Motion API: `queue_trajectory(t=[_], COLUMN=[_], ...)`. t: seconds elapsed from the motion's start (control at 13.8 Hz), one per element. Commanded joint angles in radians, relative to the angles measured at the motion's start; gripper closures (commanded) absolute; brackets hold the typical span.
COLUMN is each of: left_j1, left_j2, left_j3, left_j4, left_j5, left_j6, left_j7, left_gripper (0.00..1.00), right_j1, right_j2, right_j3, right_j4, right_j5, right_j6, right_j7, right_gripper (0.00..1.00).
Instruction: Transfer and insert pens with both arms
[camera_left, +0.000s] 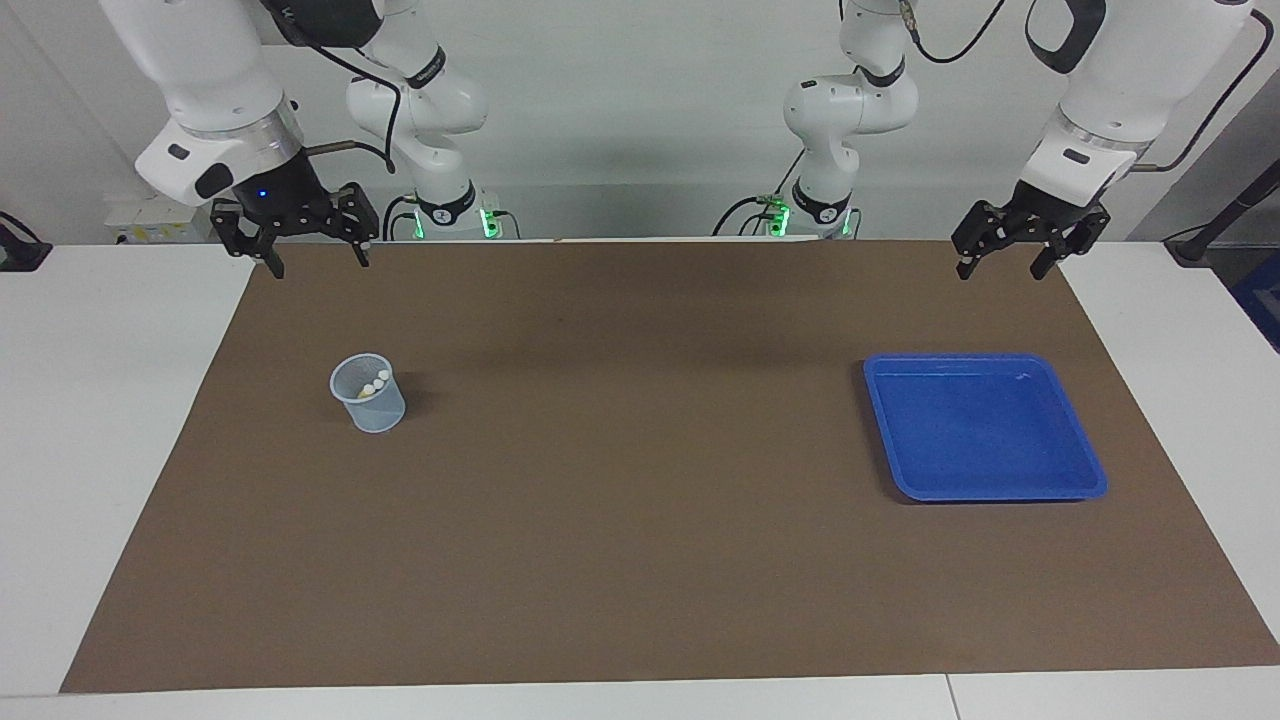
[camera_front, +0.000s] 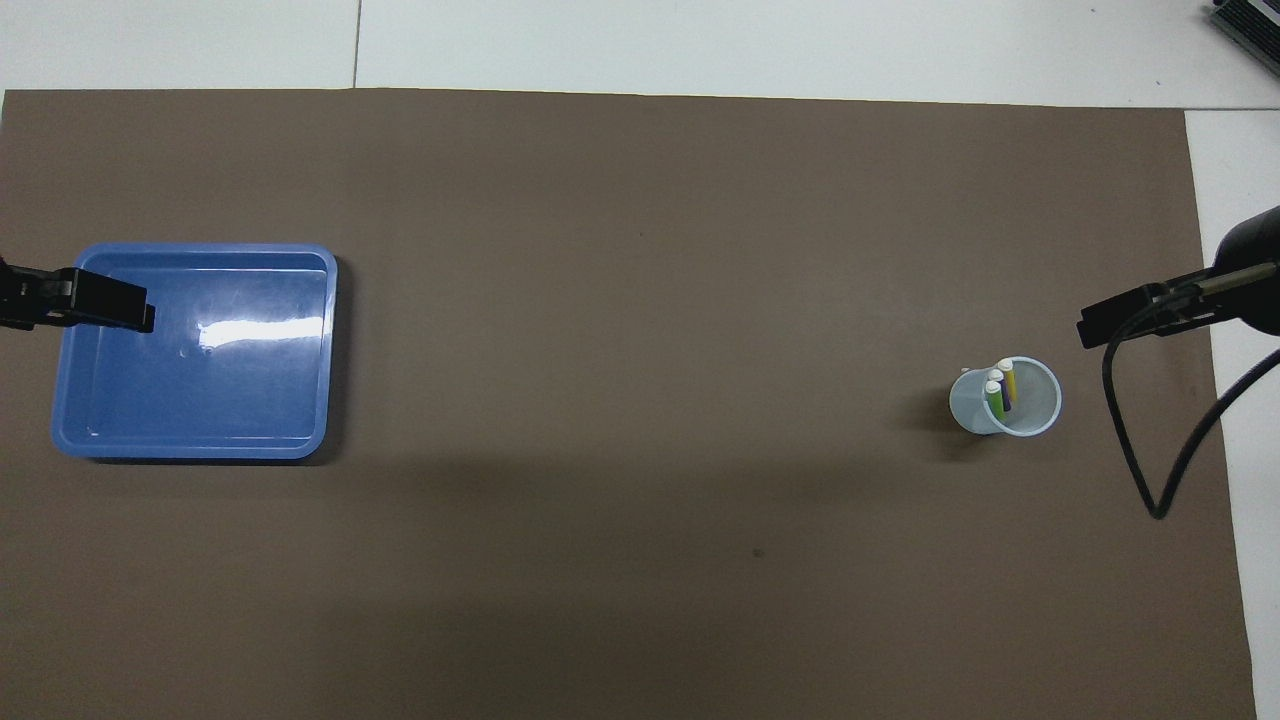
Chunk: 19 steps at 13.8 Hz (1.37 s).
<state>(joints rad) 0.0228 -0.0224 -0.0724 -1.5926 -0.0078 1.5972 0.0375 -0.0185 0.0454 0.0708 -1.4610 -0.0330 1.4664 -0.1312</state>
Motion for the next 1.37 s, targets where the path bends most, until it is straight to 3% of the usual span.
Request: queue_trajectory(t=[0.0, 1.3], left_j1=[-0.001, 0.000], left_j2=[-0.014, -0.014], left_j3=[-0.001, -0.001], left_j4=[-0.010, -0.010], left_j5=[0.019, 0.019], left_j6=[-0.011, -0.008], left_j7=[-0.001, -0.001], left_gripper=[0.00, 0.00], right_j1=[0.002, 0.015], right_j2=[0.005, 0.004], right_j3=[0.006, 0.001], right_j4=[0.007, 0.010], right_j5=[-0.010, -0.010], right_j6=[-0.006, -0.011], right_j7=[0.018, 0.018], right_gripper=[0.00, 0.00])
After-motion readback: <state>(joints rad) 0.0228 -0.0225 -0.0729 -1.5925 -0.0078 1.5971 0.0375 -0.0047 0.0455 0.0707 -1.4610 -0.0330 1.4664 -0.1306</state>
